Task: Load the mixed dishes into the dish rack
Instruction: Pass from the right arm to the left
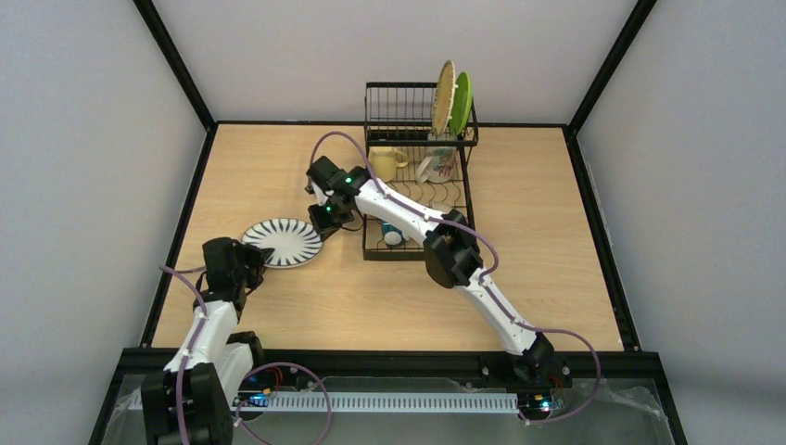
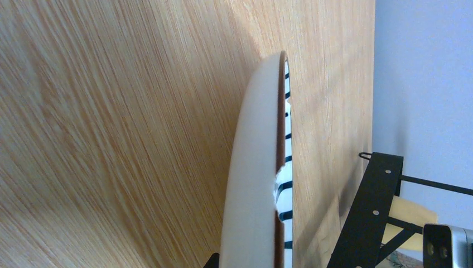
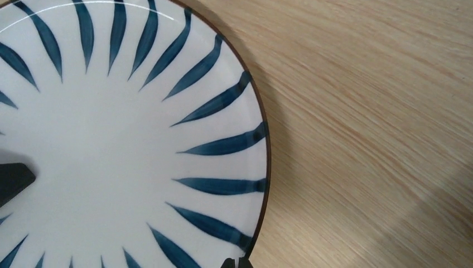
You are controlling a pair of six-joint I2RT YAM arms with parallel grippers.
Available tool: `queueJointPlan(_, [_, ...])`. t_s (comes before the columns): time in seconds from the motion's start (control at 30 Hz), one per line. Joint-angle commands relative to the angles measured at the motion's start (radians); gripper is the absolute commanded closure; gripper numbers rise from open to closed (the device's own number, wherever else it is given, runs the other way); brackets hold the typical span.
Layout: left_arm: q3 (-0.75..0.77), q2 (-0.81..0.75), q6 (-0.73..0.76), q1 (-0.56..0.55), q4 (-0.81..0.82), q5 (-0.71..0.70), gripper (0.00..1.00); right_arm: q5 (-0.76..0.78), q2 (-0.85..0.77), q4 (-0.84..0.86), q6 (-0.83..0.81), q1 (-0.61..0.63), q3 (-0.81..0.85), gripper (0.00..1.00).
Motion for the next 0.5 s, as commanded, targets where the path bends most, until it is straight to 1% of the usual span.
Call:
queueJointPlan(0.0, [0.047,-0.040,-0.007,-0.013,0.037,0.040,0.98,-0.060,-0.062,-0.019,-0.008,0.059,0.023,1.00])
queueJointPlan(0.03, [0.046,-0.052,-0.005,-0.012,0.034,0.036,0.98,-0.047,-0.068,-0.020,-0.009,0.060,0.021,0.96])
queueJointPlan(0.07, [0.047,-0.063,-0.004,-0.014,0.028,0.031,0.98,-0.034,-0.074,-0.021,-0.010,0.060,0.021,0.89])
queueJointPlan(0.13, [0.047,-0.083,-0.005,-0.014,0.021,0.025,0.98,-0.014,-0.086,-0.023,-0.010,0.059,0.019,0.70])
queueJointPlan(0.17, [0.049,-0.089,-0.008,-0.013,0.017,0.022,0.98,-0.005,-0.094,-0.024,-0.010,0.058,0.019,0.64])
queueJointPlan(0.23, [0.058,-0.093,-0.010,-0.014,0.012,0.022,0.98,0.016,-0.111,-0.023,-0.007,0.058,0.020,0.55])
queueJointPlan(0.33, [0.074,-0.103,-0.021,-0.013,0.010,0.016,0.98,0.054,-0.143,-0.015,-0.003,0.055,0.017,0.44])
queueJointPlan(0.37, [0.079,-0.111,-0.026,-0.013,0.011,0.009,0.98,0.065,-0.156,-0.012,-0.001,0.051,0.018,0.42])
queueJointPlan(0.4, [0.087,-0.120,-0.030,-0.012,-0.022,0.001,0.98,0.078,-0.168,-0.008,0.000,0.047,0.018,0.39])
queueJointPlan(0.47, [0.101,-0.137,-0.044,-0.013,-0.034,-0.017,0.98,0.109,-0.197,0.001,0.004,0.038,0.018,0.38])
